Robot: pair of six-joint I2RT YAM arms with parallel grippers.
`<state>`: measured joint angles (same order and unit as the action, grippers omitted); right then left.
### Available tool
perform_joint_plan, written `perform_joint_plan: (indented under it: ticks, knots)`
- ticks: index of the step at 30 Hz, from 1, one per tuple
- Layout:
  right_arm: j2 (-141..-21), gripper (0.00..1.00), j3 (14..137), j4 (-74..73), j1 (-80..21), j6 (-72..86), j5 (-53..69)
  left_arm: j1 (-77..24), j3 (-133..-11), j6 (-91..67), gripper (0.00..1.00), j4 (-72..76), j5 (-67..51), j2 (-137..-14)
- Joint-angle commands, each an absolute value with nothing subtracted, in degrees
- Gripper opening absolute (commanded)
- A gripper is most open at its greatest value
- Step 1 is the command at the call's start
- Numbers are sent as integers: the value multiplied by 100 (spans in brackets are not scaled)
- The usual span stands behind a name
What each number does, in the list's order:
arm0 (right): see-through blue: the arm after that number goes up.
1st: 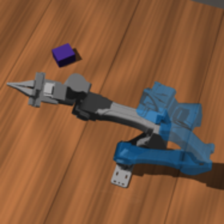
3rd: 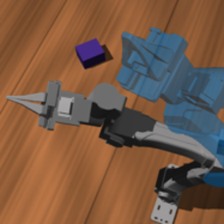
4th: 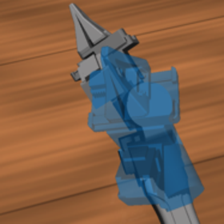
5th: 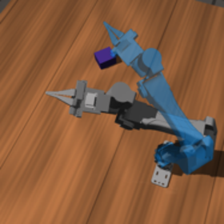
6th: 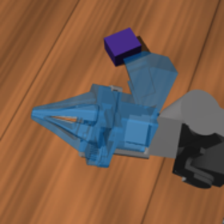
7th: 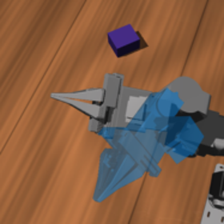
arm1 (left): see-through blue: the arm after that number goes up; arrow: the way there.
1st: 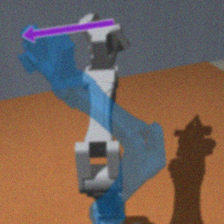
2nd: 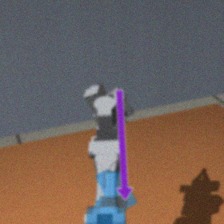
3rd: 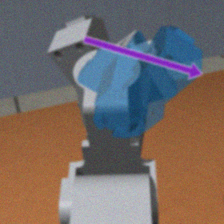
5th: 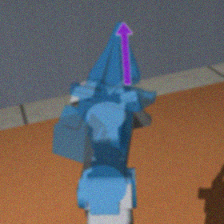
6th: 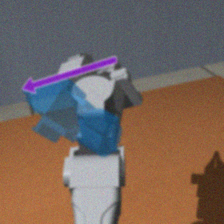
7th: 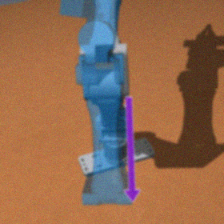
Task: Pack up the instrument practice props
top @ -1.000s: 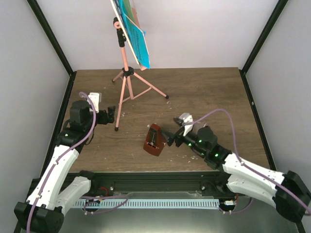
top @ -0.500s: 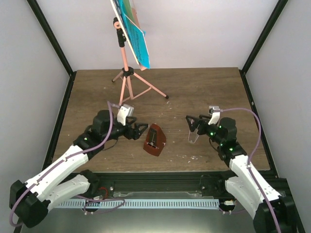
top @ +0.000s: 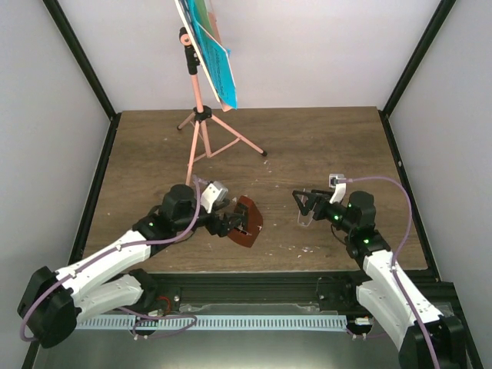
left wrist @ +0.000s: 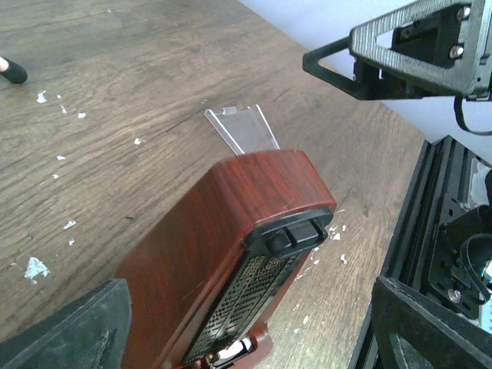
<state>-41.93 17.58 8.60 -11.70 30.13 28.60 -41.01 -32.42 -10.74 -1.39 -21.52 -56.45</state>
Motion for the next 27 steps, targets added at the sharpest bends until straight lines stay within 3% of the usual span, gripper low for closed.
perform_joint_plan:
  ticks: [1,27]
  knots:
    - [-4141,100,1731,1035,-1113,3098,2977,-4152,-3083,-841,86,290,-2375,-5815]
    - [-4005,100,1573,1116,-1115,3289,2845,-4466,-3126,-546,61,483,-1519,-6310]
